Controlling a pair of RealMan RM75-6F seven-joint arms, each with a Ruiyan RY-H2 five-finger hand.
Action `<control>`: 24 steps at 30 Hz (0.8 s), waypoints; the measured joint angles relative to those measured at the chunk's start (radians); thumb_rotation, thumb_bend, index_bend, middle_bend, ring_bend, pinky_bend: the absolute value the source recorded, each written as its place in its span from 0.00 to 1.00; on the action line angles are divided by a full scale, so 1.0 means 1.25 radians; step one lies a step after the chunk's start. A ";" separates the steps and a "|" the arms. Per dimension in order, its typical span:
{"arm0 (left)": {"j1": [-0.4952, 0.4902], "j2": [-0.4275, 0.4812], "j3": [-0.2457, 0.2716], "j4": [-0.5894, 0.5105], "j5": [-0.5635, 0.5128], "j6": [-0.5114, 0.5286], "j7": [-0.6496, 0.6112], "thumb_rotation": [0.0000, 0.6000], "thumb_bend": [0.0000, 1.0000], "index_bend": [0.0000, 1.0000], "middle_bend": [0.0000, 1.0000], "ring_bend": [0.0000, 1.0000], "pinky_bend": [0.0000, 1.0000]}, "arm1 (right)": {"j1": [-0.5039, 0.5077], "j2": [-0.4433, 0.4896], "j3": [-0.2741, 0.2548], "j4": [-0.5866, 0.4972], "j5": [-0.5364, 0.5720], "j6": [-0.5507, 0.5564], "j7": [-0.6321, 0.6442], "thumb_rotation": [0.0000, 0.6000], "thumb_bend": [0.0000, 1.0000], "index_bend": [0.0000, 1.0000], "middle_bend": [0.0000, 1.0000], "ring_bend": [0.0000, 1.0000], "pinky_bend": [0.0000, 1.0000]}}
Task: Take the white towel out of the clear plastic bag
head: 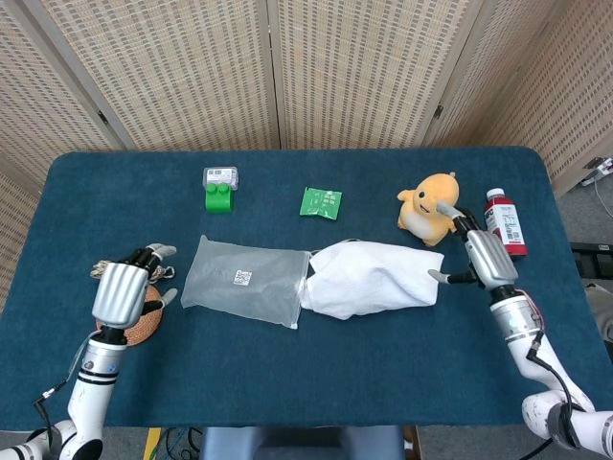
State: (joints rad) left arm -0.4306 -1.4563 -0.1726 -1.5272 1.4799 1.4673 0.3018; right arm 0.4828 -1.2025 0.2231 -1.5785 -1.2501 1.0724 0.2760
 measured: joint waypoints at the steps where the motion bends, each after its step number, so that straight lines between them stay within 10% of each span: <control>1: 0.002 0.001 -0.002 -0.004 -0.005 0.001 0.001 1.00 0.00 0.31 0.34 0.43 0.71 | -0.001 -0.003 0.001 0.002 0.002 0.005 -0.011 1.00 0.00 0.06 0.13 0.03 0.29; 24: 0.122 0.212 0.021 -0.189 -0.120 0.016 0.064 1.00 0.00 0.29 0.27 0.37 0.57 | -0.114 0.033 -0.081 -0.062 -0.073 0.150 -0.131 1.00 0.00 0.06 0.14 0.03 0.29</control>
State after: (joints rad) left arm -0.2775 -1.1915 -0.1463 -1.7634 1.3299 1.4870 0.3816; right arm 0.3399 -1.1617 0.1222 -1.6564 -1.3419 1.2599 0.1125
